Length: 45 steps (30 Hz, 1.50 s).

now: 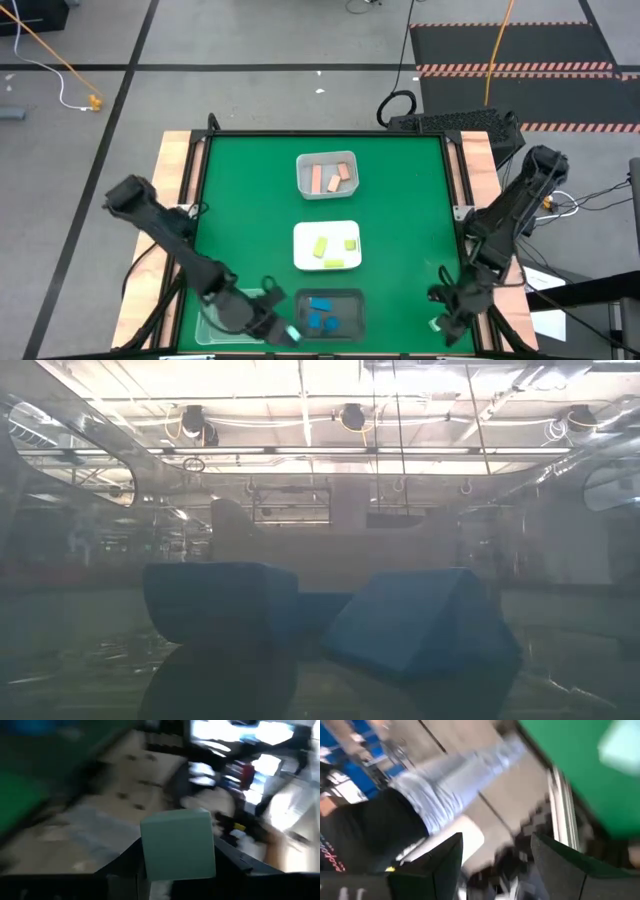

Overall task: Sort & place blocks by color
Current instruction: Put the left light blue block into the transparent bin

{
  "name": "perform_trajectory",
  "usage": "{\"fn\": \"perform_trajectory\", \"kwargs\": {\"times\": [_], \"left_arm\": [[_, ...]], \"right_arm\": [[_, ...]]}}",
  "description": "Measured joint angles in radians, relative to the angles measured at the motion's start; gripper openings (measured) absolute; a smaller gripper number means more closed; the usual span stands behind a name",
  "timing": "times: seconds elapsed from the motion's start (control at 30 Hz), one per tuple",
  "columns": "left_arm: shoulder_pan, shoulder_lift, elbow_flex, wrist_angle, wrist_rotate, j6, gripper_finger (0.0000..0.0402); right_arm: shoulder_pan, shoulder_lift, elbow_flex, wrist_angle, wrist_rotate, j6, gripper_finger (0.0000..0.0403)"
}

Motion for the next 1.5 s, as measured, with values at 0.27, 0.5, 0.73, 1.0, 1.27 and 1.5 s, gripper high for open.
{"fn": "perform_trajectory", "kwargs": {"times": [0.27,0.5,0.73,1.0,1.27,1.5], "left_arm": [[-0.130,-0.239,0.000,-0.665,-0.283,-0.157,0.0144],[-0.180,-0.226,0.000,-0.899,-0.105,-0.361,0.0145],[-0.192,-0.210,0.000,-1.004,-0.023,-0.430,0.0145],[-0.193,-0.211,0.000,-1.041,-0.019,-0.450,0.0145],[-0.193,-0.168,0.000,-1.076,-0.013,-0.510,0.0145],[-0.192,-0.107,0.000,-1.064,0.027,-0.514,0.0145]], "right_arm": [[0.091,0.000,0.000,-0.170,0.036,0.170,0.0224],[0.092,0.000,0.000,-0.295,0.136,0.158,0.0224],[0.091,0.000,0.000,-0.302,0.209,0.124,0.0224],[0.091,0.000,0.000,-0.300,0.383,0.054,0.0224],[0.091,0.000,0.000,-0.300,0.468,-0.002,0.0224],[0.091,0.000,0.000,-0.306,0.496,-0.019,0.0224]]}}
